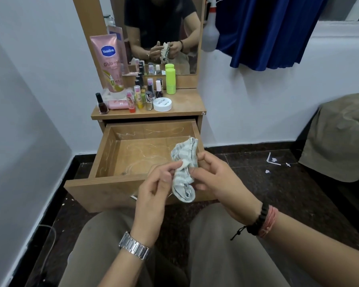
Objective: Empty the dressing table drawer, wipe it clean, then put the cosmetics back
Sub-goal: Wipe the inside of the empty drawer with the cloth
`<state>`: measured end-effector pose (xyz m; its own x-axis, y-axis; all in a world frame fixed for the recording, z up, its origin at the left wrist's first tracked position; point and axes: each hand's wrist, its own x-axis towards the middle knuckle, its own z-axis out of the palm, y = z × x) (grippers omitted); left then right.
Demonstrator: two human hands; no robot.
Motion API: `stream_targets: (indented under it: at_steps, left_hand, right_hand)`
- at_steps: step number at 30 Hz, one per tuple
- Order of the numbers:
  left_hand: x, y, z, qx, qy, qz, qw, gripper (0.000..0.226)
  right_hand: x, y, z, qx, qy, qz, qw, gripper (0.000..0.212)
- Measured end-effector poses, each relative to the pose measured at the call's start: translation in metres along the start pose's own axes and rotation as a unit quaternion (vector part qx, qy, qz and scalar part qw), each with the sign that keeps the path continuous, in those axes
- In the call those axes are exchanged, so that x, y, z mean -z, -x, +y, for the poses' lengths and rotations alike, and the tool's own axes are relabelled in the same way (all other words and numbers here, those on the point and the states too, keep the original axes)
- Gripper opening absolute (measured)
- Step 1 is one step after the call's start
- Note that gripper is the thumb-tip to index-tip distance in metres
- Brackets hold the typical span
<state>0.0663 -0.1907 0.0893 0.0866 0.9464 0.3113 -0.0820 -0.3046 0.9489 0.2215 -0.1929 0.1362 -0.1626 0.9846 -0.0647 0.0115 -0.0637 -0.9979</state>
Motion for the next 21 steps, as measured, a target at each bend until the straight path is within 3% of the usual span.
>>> stream_targets:
  at_steps: [4, 7, 9, 11, 13, 15, 18, 19, 21]
  left_hand:
    - [-0.004, 0.001, 0.005, 0.157, 0.186, 0.06, 0.968, 0.046]
    - [-0.002, 0.001, 0.009, 0.194, 0.224, 0.06, 0.953, 0.041]
    - [-0.001, 0.001, 0.012, 0.154, 0.179, 0.055, 0.97, 0.038]
    - [0.001, 0.001, 0.013, 0.067, 0.045, 0.04, 0.996, 0.034]
    - [0.002, 0.002, 0.013, -0.002, -0.057, 0.018, 0.998, 0.032]
    - [0.001, 0.003, 0.015, -0.03, -0.072, 0.018, 0.997, 0.03]
    - [-0.001, 0.002, 0.017, 0.031, 0.093, 0.043, 0.994, 0.031]
    - [0.0, 0.001, 0.016, 0.073, 0.182, 0.059, 0.979, 0.034]
    - [0.004, -0.003, 0.016, 0.156, 0.365, 0.065, 0.915, 0.036]
  right_hand:
    - [-0.004, 0.002, 0.005, 0.117, 0.205, -0.026, 0.971, 0.009]
    - [-0.007, 0.004, 0.004, 0.122, 0.243, -0.052, 0.961, 0.008]
    - [-0.007, 0.004, -0.002, 0.052, 0.154, -0.076, 0.984, 0.024]
    - [-0.004, 0.003, -0.008, -0.037, 0.037, -0.098, 0.994, 0.039]
    - [0.0, 0.003, -0.011, -0.061, 0.0, -0.085, 0.995, 0.035]
    - [0.003, 0.003, -0.012, -0.033, 0.031, -0.044, 0.998, 0.027]
    - [0.007, 0.003, -0.012, 0.107, 0.22, -0.033, 0.969, 0.032]
    - [0.01, 0.003, -0.012, 0.166, 0.296, -0.031, 0.94, 0.037]
    - [0.016, 0.001, -0.017, 0.251, 0.335, -0.021, 0.908, 0.041]
